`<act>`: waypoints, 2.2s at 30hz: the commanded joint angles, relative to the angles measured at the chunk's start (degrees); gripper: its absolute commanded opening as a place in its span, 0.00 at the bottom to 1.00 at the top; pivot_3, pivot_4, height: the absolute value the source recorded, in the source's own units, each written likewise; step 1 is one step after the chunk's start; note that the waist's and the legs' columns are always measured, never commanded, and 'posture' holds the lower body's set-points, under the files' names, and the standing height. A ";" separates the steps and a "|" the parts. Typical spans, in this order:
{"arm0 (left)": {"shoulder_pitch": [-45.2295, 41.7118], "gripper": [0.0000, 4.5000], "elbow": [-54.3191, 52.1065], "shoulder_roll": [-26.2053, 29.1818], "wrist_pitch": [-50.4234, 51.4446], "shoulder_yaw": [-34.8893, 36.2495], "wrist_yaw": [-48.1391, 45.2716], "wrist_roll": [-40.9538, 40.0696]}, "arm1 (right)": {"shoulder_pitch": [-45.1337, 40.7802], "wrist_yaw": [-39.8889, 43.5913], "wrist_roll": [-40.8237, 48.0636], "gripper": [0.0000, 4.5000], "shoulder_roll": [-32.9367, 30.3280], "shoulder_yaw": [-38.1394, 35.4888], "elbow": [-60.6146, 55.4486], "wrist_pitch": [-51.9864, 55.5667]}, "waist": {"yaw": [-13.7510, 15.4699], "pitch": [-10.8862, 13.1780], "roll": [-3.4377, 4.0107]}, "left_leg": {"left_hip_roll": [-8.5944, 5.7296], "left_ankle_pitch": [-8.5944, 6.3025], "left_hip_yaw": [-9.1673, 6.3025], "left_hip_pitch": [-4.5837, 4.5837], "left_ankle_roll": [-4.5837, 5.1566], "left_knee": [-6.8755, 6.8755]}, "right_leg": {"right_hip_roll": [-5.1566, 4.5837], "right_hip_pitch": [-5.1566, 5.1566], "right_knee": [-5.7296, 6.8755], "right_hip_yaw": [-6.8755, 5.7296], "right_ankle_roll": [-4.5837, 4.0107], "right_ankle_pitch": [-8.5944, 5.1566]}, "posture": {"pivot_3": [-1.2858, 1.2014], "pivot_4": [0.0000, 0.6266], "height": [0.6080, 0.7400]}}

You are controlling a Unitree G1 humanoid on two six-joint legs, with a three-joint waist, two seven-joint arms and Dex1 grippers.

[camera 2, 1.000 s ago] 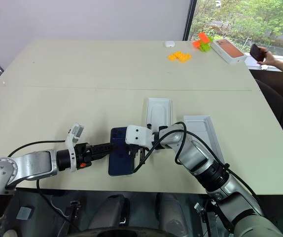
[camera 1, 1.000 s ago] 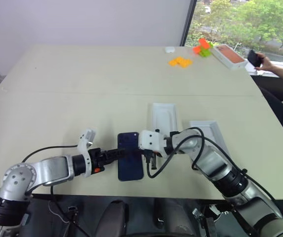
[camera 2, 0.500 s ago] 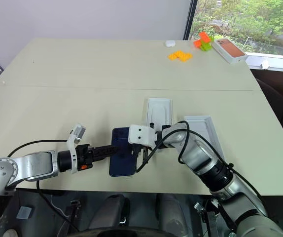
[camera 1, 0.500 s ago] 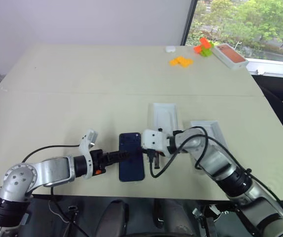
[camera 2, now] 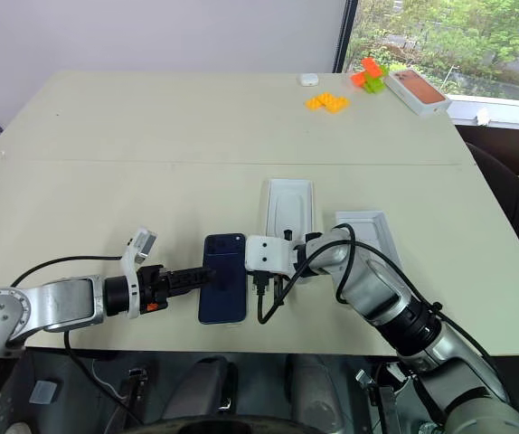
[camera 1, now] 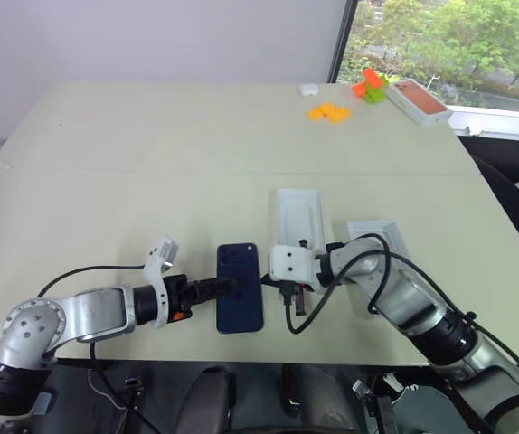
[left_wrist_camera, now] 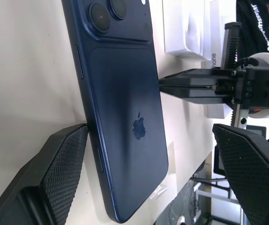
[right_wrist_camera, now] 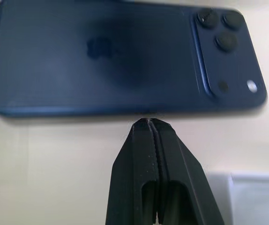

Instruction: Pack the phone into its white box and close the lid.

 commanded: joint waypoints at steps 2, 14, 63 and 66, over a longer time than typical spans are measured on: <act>1.07 1.00 -0.77 0.31 0.62 -1.85 0.01 0.12 | -0.81 0.53 -0.65 0.01 1.95 2.27 2.12 -1.53 | -0.12 -0.01 0.00 | 0.00 0.00 0.00 0.04 0.00 0.00 | 0.00 0.02 0.01 0.00 0.00 0.00 | 0.52 0.24 1.00; 1.47 1.00 -1.75 -0.91 -0.14 -1.58 -0.45 0.12 | -0.59 1.39 -0.74 0.01 4.18 2.01 4.21 -3.29 | -1.11 -0.03 0.01 | 0.15 0.03 0.00 0.21 -0.06 0.00 | 0.11 0.13 0.09 0.00 0.00 0.00 | 0.52 0.24 1.00; 5.81 0.00 -1.92 -3.66 -3.75 5.57 -4.56 0.11 | -0.05 2.21 2.27 0.00 -5.02 -8.23 -8.75 1.07 | -1.08 0.10 0.03 | 0.33 0.03 0.01 -0.25 -0.08 -0.09 | 0.14 -0.30 -0.03 0.00 -0.02 0.00 | 0.52 0.24 1.00; 6.68 0.00 -2.79 -4.22 -4.87 10.12 -7.16 0.11 | -0.80 2.46 5.74 0.00 -7.05 -13.30 -12.66 4.95 | -1.09 0.21 0.00 | 0.39 0.03 0.03 -0.25 -0.08 -0.09 | 0.19 -0.31 -0.03 -0.01 -0.02 -0.01 | 0.52 0.24 1.00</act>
